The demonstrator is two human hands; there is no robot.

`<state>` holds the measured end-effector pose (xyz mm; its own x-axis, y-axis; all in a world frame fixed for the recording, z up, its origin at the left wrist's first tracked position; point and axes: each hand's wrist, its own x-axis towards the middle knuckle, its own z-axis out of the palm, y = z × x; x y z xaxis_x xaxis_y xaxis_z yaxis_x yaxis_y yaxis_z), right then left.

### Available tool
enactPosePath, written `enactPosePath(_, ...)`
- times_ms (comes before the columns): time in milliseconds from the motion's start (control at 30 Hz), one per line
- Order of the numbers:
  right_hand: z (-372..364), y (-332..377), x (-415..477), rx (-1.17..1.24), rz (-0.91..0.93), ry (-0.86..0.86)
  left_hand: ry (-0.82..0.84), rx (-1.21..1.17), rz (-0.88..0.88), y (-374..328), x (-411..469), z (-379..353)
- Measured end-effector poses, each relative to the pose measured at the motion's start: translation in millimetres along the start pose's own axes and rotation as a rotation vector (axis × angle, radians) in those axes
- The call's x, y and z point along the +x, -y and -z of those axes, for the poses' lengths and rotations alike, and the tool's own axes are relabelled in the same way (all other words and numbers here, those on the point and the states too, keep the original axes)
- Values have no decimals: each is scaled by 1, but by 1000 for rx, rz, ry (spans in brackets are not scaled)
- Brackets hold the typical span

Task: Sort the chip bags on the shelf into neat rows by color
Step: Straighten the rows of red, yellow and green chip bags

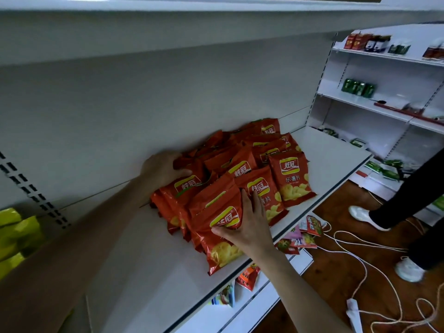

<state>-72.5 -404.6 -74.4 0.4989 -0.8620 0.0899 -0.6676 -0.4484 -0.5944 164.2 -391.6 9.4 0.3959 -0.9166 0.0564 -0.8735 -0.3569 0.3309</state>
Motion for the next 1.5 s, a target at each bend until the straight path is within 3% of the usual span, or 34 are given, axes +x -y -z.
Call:
enactPosePath(433, 15, -25, 18, 38, 4, 4, -11, -30, -36, -21, 26, -13)
enactPosePath(933, 26, -41, 26, -93, 59, 55, -57, -151, 47, -40, 27, -6)
enactPosePath(1067, 25, -45, 25, -103, 74, 43, -173, -109, 29, -43, 22, -5)
enactPosePath(1200, 23, -47, 23, -75, 71, 3, -403, -81, 0, -43, 8, -7)
enactPosePath(1367, 23, -44, 20, -46, 65, -33, -732, -280, 11, -60, -45, -25)
enactPosePath(1433, 25, -42, 21, -49, 54, -35, -728, -377, 24, -74, -73, -48)
enactPosePath(1500, 26, -40, 22, -45, 50, -25, -621, -389, -8, -85, -95, -75)
